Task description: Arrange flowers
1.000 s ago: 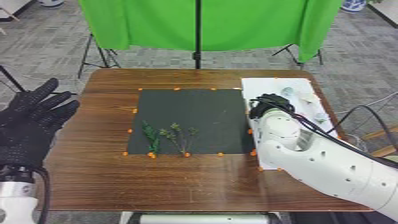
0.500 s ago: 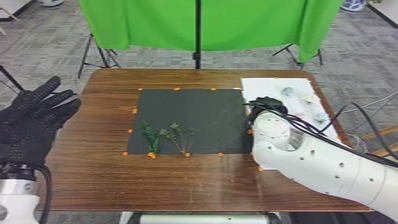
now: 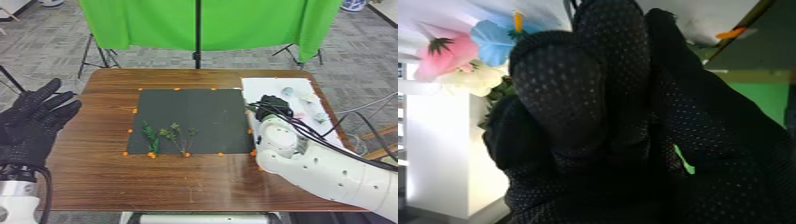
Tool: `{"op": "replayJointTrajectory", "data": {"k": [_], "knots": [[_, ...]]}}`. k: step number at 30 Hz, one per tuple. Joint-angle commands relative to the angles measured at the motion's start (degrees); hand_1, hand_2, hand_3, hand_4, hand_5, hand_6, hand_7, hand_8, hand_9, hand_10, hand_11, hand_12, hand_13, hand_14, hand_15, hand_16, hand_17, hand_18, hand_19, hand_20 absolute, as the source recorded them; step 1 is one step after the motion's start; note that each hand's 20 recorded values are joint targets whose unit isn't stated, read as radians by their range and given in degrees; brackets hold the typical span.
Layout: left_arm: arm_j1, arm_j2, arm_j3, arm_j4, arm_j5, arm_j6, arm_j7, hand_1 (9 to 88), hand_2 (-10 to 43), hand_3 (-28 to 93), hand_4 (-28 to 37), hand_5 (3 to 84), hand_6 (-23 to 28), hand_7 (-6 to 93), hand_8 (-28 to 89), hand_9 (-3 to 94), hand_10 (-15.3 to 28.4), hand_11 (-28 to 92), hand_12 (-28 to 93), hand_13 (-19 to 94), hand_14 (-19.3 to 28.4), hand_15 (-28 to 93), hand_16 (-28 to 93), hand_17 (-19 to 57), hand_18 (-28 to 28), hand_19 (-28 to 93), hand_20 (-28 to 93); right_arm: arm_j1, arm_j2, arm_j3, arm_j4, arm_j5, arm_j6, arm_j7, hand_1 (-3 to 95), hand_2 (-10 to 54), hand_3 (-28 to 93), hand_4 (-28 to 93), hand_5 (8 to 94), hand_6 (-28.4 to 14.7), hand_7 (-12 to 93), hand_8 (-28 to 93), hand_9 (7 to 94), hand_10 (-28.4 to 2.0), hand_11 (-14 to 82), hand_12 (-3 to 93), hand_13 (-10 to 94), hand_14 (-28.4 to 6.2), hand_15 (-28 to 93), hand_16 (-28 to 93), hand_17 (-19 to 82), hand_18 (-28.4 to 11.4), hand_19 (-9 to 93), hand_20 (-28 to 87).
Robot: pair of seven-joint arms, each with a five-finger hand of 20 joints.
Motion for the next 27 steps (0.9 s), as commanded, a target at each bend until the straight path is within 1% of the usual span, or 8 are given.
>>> {"op": "replayJointTrajectory", "data": {"k": [1,6,8,12,15,19,21,27], "knots": [[2.0,-0.51,-0.55,-0.95,0.25,0.67,-0.15,18.7,8.2,76,-28.3,37.9,10.1,10.6,-8,32.8,19.5,24,10,25,26.9,50,-9,-7.3,23.0,58,7,-0.2,2.0,4.0,-5.7,-3.2,3.4,-1.3,57.1,-9.5,71,-28,87.3,-2.6,20,9,93.7,-9.5,30.8,23.3,91,-4.6,56,20,58,-17.1,93,35],[1.6,-0.33,-0.94,-1.17,0.63,0.87,-0.83,18.7,8.1,77,-28.3,37.9,10.2,10.7,-8,32.8,19.5,24,10,25,26.9,50,-9,-7.3,23.0,58,7,0.1,1.2,5.7,-9.5,-3.8,2.3,-2.5,57.0,-9.5,72,-28,87.9,-2.8,19,9,93.7,-9.2,32.2,22.7,92,-4.3,56,20,59,-17.2,93,37],[2.3,-0.28,-1.40,-1.44,0.52,0.97,-0.46,18.8,8.1,77,-28.3,37.9,10.2,10.7,-8,32.8,19.5,24,10,25,26.9,50,-9,-7.3,23.0,58,7,-1.1,0.1,6.8,-10.9,-4.1,0.3,-2.6,56.9,-9.5,72,-28,88.0,-2.9,19,10,93.7,-9.2,32.8,22.5,93,-4.3,56,20,59,-17.2,93,37],[2.1,-0.06,-1.69,-1.57,0.79,0.97,-1.03,18.9,8.1,77,-28.3,37.9,10.2,10.6,-8,32.8,19.5,24,10,25,26.9,51,-9,-7.3,23.0,58,7,-6.1,-3.3,12.1,-13.5,0.3,-8.3,-2.8,56.8,-9.5,73,-28,88.0,-2.9,19,10,93.7,-9.3,33.6,21.9,93,-4.4,57,20,60,-17.5,93,38],[0.8,0.31,-0.86,-1.10,0.67,1.05,-1.42,19.1,8.1,77,-28.3,37.8,10.2,10.5,-8,32.8,19.6,24,10,25,26.9,51,-9,-7.3,23.0,58,7,-8.3,-4.9,12.2,-13.4,0.5,-10.7,-2.3,56.7,-9.5,72,-28,87.9,-2.9,19,11,93.7,-9.4,34.0,21.3,93,-4.5,57,20,59,-17.8,93,39],[1.7,0.29,-1.42,-1.32,0.82,0.93,-1.39,19.4,7.9,77,-28.3,37.9,10.2,10.5,-8,32.8,19.6,24,10,25,26.9,51,-9,-7.3,23.0,58,7,-9.7,-6.1,10.4,-13.6,1.1,-11.4,-1.5,56.7,-9.5,72,-28,87.8,-2.9,19,11,93.7,-9.6,34.2,21.0,93,-4.7,57,20,59,-18.1,93,39],[1.4,0.49,-1.36,-1.33,0.86,1.29,-1.35,19.6,7.9,77,-28.3,37.9,10.2,10.5,-8,32.8,19.6,24,10,25,26.9,51,-10,-7.3,23.0,58,7,-10.3,-7.0,10.1,-13.3,1.2,-11.9,-1.5,56.7,-9.5,72,-28,87.7,-3.0,19,11,93.7,-9.6,34.4,20.8,93,-4.7,57,20,59,-18.1,93,39],[0.1,0.73,-1.06,-1.01,1.23,0.65,-2.48,19.8,7.9,77,-28.3,38.0,10.2,10.6,-8,32.9,19.4,24,10,25,27.0,51,-10,-7.4,23.0,58,7,-10.7,-8.4,9.2,-12.3,2.2,-14.4,-0.7,56.5,-9.5,72,-28,87.8,-2.9,18,11,93.7,-9.6,35.3,20.2,93,-4.8,57,20,60,-18.1,93,40]]}}
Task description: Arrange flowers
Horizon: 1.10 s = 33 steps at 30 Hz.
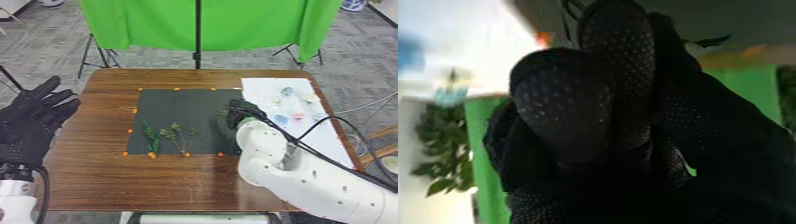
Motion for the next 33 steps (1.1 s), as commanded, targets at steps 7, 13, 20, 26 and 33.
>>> {"op": "replayJointTrajectory", "data": {"k": [7,13,20,26,33], "knots": [[-0.7,0.35,0.21,0.35,0.72,0.07,-1.83,19.9,7.9,77,-28.3,37.9,10.2,10.6,-8,32.9,19.5,24,10,25,27.0,51,-10,-7.4,23.0,58,7,-2.3,-2.8,-1.3,0.0,2.1,-5.1,1.7,54.0,-9.5,70,-28,86.9,-3.3,17,9,93.7,-10.3,35.0,19.2,92,-5.4,58,20,60,-18.2,93,41],[-0.6,0.36,0.12,0.22,0.81,0.25,-1.92,19.9,7.9,77,-28.3,38.0,10.2,10.6,-8,32.9,19.5,24,10,25,26.9,51,-10,-7.3,22.9,58,7,-3.1,-2.9,0.0,-1.2,3.0,-7.0,2.1,48.5,-9.5,67,-27,82.6,-4.7,15,7,93.3,-11.1,32.8,20.2,91,-5.8,59,20,59,-18.2,93,41],[-0.2,0.15,-0.24,0.01,0.84,0.51,-2.01,20.1,7.9,77,-28.3,38.0,10.2,10.6,-8,32.9,19.5,24,10,25,26.9,51,-10,-7.4,23.0,58,7,-2.2,-2.7,0.2,-1.9,2.4,-7.1,2.3,41.5,-9.5,70,-26,80.1,-5.1,16,-8,92.2,-12.1,32.6,20.2,90,-6.1,59,19,59,-18.2,93,40],[-0.4,0.27,0.38,0.10,0.88,0.31,-2.28,20.1,8.0,77,-28.3,38.1,10.2,10.7,-8,32.9,19.5,24,10,25,26.9,51,-10,-7.4,23.0,58,7,-1.8,-2.2,0.4,-2.0,2.8,-5.7,2.3,40.5,-9.5,69,-25,78.6,-5.7,16,-10,91.5,-12.4,32.6,20.1,89,-5.9,59,19,59,-18.2,93,39],[0.3,-0.09,0.10,-0.27,0.78,0.77,-1.90,20.1,8.1,77,-28.3,38.1,10.3,10.6,-8,32.8,19.6,24,10,25,26.9,51,-10,-7.4,23.0,58,7,-2.3,-0.3,2.7,-3.4,1.5,-2.0,0.9,38.2,-9.5,68,-25,77.8,-6.0,16,-10,91.0,-12.7,32.8,20.0,89,-5.9,59,19,59,-18.1,93,39]]}}
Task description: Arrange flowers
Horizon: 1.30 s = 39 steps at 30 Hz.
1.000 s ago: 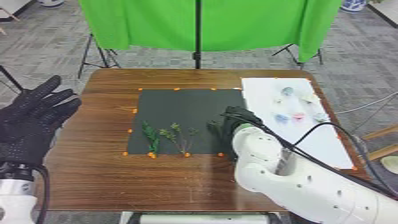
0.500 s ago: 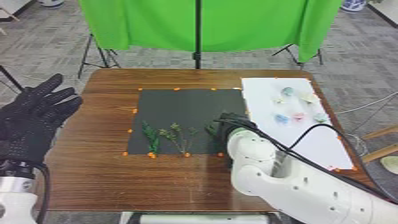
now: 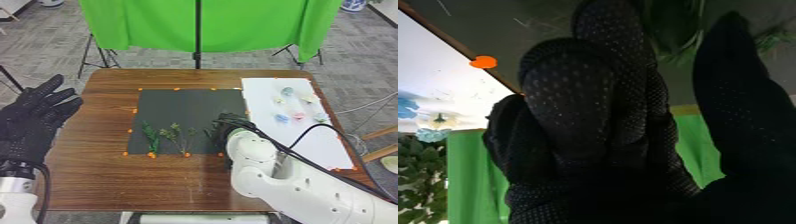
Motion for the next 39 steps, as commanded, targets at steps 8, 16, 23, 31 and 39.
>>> {"op": "replayJointTrajectory", "data": {"k": [8,16,23,31,39], "knots": [[1.8,-0.80,-0.30,-0.58,0.29,0.95,-0.46,20.2,8.1,77,-28.3,38.2,10.4,10.6,-8,32.9,19.6,24,10,25,27.0,51,-10,-7.4,23.1,58,7,-6.5,9.4,11.6,-7.6,2.2,4.9,-3.2,26.4,4.4,69,-22,77.1,-6.7,15,-10,90.9,-14.7,32.3,19.9,88,-7.8,60,19,58,-19.5,93,40],[2.1,-0.77,-0.48,-0.69,0.25,1.03,-0.11,20.2,8.2,77,-28.3,38.2,10.4,10.6,-8,32.8,19.6,24,10,25,26.9,51,-10,-7.4,23.0,58,7,-13.2,15.4,18.8,-7.4,1.1,12.5,-4.3,24.6,7.3,69,-20,72.7,-7.1,14,-10,87.4,-16.6,29.6,18.8,85,-10.0,60,17,55,-20.5,93,34],[1.7,-0.34,0.37,-0.41,0.27,0.89,0.50,20.2,8.2,77,-28.3,38.2,10.4,10.6,-8,32.9,19.6,24,10,25,26.8,51,-10,-7.4,23.0,58,7,-13.6,19.2,20.8,-3.8,0.5,18.3,-4.9,27.3,4.1,73,-21,60.4,-8.1,11,-10,77.0,-19.0,25.0,16.0,76,-12.9,58,14,48,-20.8,93,18],[1.0,0.17,1.50,-0.14,0.18,0.63,0.76,20.1,8.2,77,-28.3,38.1,10.4,10.6,-8,32.8,19.6,24,10,25,26.9,51,-10,-7.4,23.0,58,7,-9.6,20.8,15.8,-0.5,0.6,19.6,-6.1,29.2,0.4,75,-22,53.0,-7.0,11,-10,72.0,-19.5,23.0,15.2,73,-13.4,59,13,46,-20.0,93,13],[0.7,0.51,1.56,0.10,0.29,0.29,0.53,20.2,8.1,77,-28.3,38.1,10.3,10.6,-8,32.9,19.6,24,10,25,26.9,51,-10,-7.4,23.0,59,7,-9.4,21.0,15.1,0.0,0.3,17.8,-5.2,29.9,-1.2,76,-23,51.5,-6.5,12,-10,71.3,-19.1,22.9,15.0,73,-13.4,59,12,46,-19.9,93,12]]}}
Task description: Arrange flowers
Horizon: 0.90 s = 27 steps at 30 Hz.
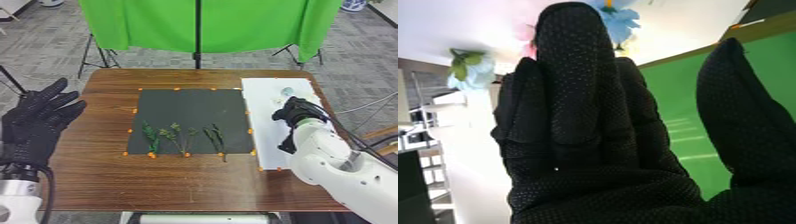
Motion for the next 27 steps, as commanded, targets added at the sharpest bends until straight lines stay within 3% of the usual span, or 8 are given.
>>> {"op": "replayJointTrajectory", "data": {"k": [1,4,12,18,22,27], "knots": [[0.1,0.33,0.05,0.53,0.24,-0.16,-0.23,20.2,8.1,77,-28.3,38.1,10.3,10.6,-8,32.9,19.6,24,10,25,26.9,51,-10,-7.4,23.0,59,7,0.0,0.4,0.2,0.5,-0.6,-1.6,0.5,30.0,-1.4,76,-23,51.6,-6.4,12,-10,71.3,-19.1,22.8,14.9,73,-13.4,59,12,46,-19.8,93,12],[-0.7,0.24,0.45,0.81,0.41,-0.59,-0.77,20.2,8.1,77,-28.3,38.2,10.3,10.6,-8,32.9,19.6,24,10,25,27.0,51,-10,-7.4,23.0,58,7,1.6,-0.6,-1.9,2.7,1.0,-3.9,0.9,30.5,-1.9,76,-23,51.8,-6.0,12,-10,71.2,-19.1,22.7,15.0,73,-13.4,59,12,46,-19.9,93,11],[-1.4,0.60,1.13,0.93,0.42,-0.79,-0.38,20.2,8.1,77,-28.3,38.1,10.4,10.6,-8,32.8,19.5,24,10,25,26.9,51,-10,-7.4,22.9,58,7,8.1,-3.6,-8.3,7.9,1.1,-6.5,2.6,31.7,-3.1,76,-23,49.8,-4.6,12,-10,71.0,-19.0,22.3,14.8,74,-13.4,59,12,46,-19.9,93,11],[-1.1,0.20,0.69,0.76,0.29,-0.57,-0.62,20.2,8.0,77,-28.3,38.1,10.3,10.7,-8,32.9,19.6,24,10,25,26.9,51,-10,-7.4,22.9,58,7,9.1,-3.9,-11.3,9.1,0.0,-4.3,2.3,34.5,-4.5,75,-24,53.2,-3.3,13,-11,72.3,-18.3,22.1,14.8,74,-12.9,58,12,47,-19.8,93,10],[-1.0,0.00,0.65,0.71,0.27,-0.60,-0.70,20.1,8.1,77,-28.3,38.1,10.3,10.6,-8,32.9,19.6,24,10,25,26.9,51,-10,-7.4,22.9,58,7,10.1,-3.6,-14.9,9.7,-2.4,-1.3,2.3,41.2,-7.6,76,-26,63.4,-1.1,16,-12,78.2,-14.2,23.1,15.3,78,-9.9,56,13,48,-18.5,93,10],[-0.7,0.07,0.73,0.51,0.28,-0.75,-0.24,20.2,8.1,77,-28.3,38.1,10.3,10.8,-8,32.9,19.6,24,10,25,27.0,51,-10,-7.4,22.9,58,7,11.2,-3.5,-18.1,10.2,-6.0,1.6,2.0,53.0,-9.5,70,-28,77.0,0.1,20,1,88.5,-9.0,17.6,25.6,83,-6.5,52,17,51,-16.2,93,14]]}}
